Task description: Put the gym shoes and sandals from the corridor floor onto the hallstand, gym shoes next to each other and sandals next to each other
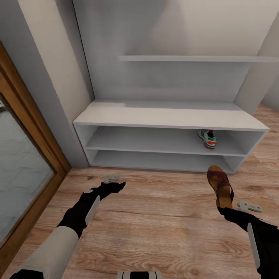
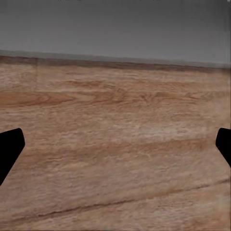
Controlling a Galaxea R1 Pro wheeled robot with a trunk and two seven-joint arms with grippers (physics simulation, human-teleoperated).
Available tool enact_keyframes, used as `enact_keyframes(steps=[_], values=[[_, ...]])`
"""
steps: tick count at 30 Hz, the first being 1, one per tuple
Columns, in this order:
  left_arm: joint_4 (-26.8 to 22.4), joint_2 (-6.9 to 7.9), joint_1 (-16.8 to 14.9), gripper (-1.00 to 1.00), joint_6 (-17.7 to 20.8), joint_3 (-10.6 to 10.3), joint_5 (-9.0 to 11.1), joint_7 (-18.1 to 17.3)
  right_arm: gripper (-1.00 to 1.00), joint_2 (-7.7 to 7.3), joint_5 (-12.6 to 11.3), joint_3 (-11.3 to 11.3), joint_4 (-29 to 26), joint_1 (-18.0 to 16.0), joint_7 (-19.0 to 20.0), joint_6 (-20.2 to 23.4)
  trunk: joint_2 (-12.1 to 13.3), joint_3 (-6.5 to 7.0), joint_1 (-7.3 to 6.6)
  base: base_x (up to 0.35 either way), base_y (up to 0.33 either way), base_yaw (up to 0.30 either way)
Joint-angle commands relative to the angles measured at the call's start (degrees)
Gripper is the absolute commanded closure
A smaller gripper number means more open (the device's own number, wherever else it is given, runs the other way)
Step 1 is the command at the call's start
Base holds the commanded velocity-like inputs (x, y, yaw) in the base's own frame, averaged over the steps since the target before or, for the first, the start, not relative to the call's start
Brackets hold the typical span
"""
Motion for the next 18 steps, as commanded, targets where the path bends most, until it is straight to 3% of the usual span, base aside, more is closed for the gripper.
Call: enact_keyframes(steps=[1,4,11,18], values=[[-0.05,2.35,-0.01,-1.0,0.36,0.04,0.58,-8.64,1.0,0.01,0.37,-0.07,-0.13,-0.05,0.38,0.34,-0.02,-0.05,-0.01,0.0,0.108,0.0],[-0.05,3.45,-0.01,-1.0,0.33,0.12,0.52,-12.22,1.0,0.01,0.37,-0.07,-0.11,-0.04,0.38,0.34,-0.02,-0.05,-0.01,0.0,0.053,0.0],[-0.05,4.16,-0.01,-1.0,0.24,0.17,0.55,-15.0,1.0,0.01,0.37,-0.07,-0.13,-0.04,0.38,0.34,-0.02,-0.05,-0.01,0.0,0.041,0.0],[-0.05,4.76,-0.01,-1.0,0.23,2.08,0.56,-16.86,1.0,0.01,0.37,-0.07,-0.09,-0.06,0.4,0.34,-0.02,-0.05,-0.01,0.0,0.281,-0.008]])
